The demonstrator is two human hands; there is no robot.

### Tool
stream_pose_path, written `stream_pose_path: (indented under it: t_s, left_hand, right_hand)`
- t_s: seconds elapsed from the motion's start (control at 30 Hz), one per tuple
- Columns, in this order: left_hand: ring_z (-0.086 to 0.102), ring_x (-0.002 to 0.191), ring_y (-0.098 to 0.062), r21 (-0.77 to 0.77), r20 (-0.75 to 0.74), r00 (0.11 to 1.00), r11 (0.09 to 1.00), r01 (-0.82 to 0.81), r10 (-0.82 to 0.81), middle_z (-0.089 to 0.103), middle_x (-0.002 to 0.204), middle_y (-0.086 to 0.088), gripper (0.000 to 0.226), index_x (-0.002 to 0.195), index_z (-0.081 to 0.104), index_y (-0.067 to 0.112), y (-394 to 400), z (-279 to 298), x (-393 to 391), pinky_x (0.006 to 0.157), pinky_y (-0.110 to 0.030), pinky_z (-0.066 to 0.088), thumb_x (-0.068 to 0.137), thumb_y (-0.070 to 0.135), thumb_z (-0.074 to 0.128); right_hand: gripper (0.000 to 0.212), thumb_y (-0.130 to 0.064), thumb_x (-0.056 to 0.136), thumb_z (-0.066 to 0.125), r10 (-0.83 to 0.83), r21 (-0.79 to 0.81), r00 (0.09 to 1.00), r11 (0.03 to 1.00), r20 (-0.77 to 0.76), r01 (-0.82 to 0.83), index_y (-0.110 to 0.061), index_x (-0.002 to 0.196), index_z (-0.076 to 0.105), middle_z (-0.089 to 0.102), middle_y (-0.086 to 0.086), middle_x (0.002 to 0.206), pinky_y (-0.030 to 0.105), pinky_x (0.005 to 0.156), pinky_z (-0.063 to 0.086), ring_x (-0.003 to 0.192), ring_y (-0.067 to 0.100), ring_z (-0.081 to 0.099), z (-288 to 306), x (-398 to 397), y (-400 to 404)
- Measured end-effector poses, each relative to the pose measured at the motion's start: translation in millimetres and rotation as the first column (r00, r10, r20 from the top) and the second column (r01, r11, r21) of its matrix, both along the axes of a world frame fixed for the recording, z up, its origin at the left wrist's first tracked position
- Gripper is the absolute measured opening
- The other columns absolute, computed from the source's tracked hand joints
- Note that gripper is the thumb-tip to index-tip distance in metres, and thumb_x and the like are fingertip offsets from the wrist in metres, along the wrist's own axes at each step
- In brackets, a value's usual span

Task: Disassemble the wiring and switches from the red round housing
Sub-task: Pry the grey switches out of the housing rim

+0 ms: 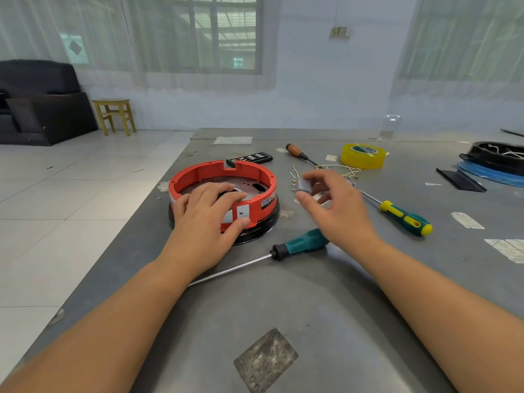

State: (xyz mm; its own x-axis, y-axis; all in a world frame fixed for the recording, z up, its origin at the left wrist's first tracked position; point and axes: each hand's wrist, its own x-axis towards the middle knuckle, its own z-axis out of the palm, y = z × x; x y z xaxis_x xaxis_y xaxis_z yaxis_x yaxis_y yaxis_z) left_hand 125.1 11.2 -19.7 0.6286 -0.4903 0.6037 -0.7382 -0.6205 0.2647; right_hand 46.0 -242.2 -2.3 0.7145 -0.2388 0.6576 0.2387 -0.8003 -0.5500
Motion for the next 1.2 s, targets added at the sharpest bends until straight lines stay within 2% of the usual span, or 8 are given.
stream_pose_path:
  t_s: [0.1,0.23,0.37,0.47,0.6,0.9,1.07,1.2]
  left_hand:
    - [0.039,0.143,-0.017,-0.003,-0.014,1.000,1.000,-0.028,0.028,0.058,0.144,0.009,0.039,0.138,0.064,0.035,0,-3,4,0.117,-0.043,0.018,0.102,0.050,0.059]
    - [0.039,0.139,-0.016,0.008,-0.018,0.999,0.999,-0.052,0.052,0.060,0.139,0.011,0.045,0.133,0.066,0.036,-4,-4,4,0.115,-0.041,0.017,0.097,0.056,0.047]
    - [0.043,0.138,-0.020,0.009,-0.025,0.998,0.998,-0.065,0.066,0.061,0.136,0.012,0.042,0.129,0.068,0.035,-5,-5,5,0.115,-0.043,0.019,0.098,0.054,0.048]
    - [0.044,0.138,-0.021,0.007,-0.031,0.997,0.998,-0.070,0.070,0.061,0.136,0.012,0.041,0.128,0.068,0.034,-9,-5,7,0.115,-0.044,0.020,0.098,0.052,0.048]
    - [0.043,0.138,-0.020,0.007,-0.039,0.997,0.997,-0.072,0.073,0.061,0.136,0.011,0.041,0.128,0.068,0.034,-11,-6,9,0.116,-0.045,0.020,0.098,0.052,0.048]
    - [0.042,0.137,-0.020,0.008,-0.036,0.997,0.997,-0.074,0.074,0.062,0.135,0.010,0.040,0.128,0.068,0.033,-12,-7,10,0.114,-0.043,0.020,0.097,0.051,0.050]
    - [0.041,0.137,-0.020,0.017,-0.035,0.997,0.997,-0.073,0.073,0.062,0.135,0.009,0.040,0.128,0.068,0.033,-12,-6,11,0.114,-0.045,0.021,0.097,0.051,0.050]
    - [0.043,0.137,-0.022,0.021,-0.039,0.996,0.997,-0.079,0.080,0.062,0.135,0.008,0.041,0.128,0.068,0.032,-12,-6,10,0.114,-0.045,0.021,0.097,0.051,0.049]
  right_hand:
    - [0.033,-0.035,0.093,0.072,-0.152,0.024,0.987,0.988,-0.045,0.153,-0.033,0.124,0.060,0.061,-0.020,0.108,0.016,0.078,0.048,0.095,-0.009,0.058,-5,9,-35]
    - [0.036,-0.036,0.095,0.069,-0.291,-0.046,0.945,0.957,-0.147,0.287,-0.026,0.129,0.062,0.067,-0.005,0.117,0.029,0.086,0.048,0.100,0.008,0.059,-16,30,-65]
    - [0.034,-0.039,0.096,0.067,-0.331,-0.209,0.925,0.933,-0.188,0.292,-0.024,0.126,0.064,0.069,-0.001,0.120,0.042,0.097,0.050,0.113,0.021,0.060,-17,57,-73]
    - [0.034,-0.044,0.096,0.064,-0.386,-0.365,0.906,0.880,-0.176,0.305,-0.027,0.126,0.064,0.069,-0.002,0.122,0.044,0.099,0.045,0.118,0.024,0.058,-16,74,-72]
    - [0.033,-0.048,0.098,0.059,-0.420,-0.476,0.888,0.830,-0.187,0.292,-0.031,0.126,0.063,0.068,-0.004,0.123,0.045,0.102,0.040,0.122,0.024,0.055,-17,91,-75]
    - [0.034,-0.047,0.095,0.062,-0.445,-0.473,0.839,0.839,-0.311,0.269,-0.033,0.127,0.063,0.065,-0.003,0.131,0.046,0.107,0.037,0.127,0.024,0.051,-21,103,-91]
    - [0.060,-0.057,0.095,0.057,-0.492,-0.454,0.792,0.835,-0.361,0.312,-0.038,0.150,0.044,0.042,0.002,0.158,0.049,0.119,0.026,0.146,0.027,0.035,-20,92,-89]
    - [0.065,-0.075,0.095,0.032,-0.528,-0.537,0.711,0.806,-0.464,0.248,-0.056,0.155,0.019,0.007,-0.001,0.172,0.053,0.125,0.006,0.157,0.034,0.005,-27,82,-87]
